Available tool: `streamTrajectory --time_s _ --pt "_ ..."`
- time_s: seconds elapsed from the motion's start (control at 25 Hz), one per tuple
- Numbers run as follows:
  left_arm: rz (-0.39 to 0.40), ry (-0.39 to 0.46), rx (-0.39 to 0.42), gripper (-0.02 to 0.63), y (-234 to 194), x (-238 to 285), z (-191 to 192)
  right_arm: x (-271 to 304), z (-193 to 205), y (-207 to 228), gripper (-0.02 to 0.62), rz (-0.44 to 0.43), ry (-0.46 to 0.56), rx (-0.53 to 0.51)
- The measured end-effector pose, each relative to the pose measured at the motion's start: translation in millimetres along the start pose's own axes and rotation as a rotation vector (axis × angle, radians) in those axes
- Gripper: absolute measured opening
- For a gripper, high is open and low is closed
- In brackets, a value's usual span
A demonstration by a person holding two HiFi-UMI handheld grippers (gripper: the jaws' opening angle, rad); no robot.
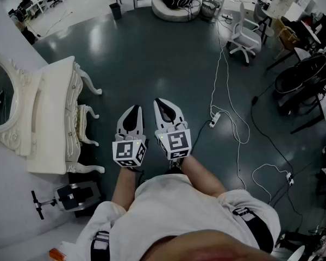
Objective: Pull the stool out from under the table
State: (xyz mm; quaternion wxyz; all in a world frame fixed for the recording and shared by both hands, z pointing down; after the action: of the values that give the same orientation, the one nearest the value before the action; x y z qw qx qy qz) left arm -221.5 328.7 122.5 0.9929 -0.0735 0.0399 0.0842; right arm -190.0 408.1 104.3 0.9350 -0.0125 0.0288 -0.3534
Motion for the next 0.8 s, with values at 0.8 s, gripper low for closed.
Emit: streamTrajectory --time_s 0.8 --pt "-0.016 -0.043 0.010 0.028 27.4 66.7 23.0 22.6 13.7 76.0 0.014 0.007 0.016 0.063"
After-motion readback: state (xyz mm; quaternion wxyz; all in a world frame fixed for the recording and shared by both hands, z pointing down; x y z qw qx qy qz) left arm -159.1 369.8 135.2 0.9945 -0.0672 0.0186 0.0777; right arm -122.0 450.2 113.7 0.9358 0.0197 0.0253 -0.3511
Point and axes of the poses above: the fingertips, and each gripper's own axes: x forward along the fingers, y to its right, z out of its underside, the point moved 2 cm from there along -x, backward along the fingers, and after that the axes turned 3 degrees about z, right-handed, at the moved point
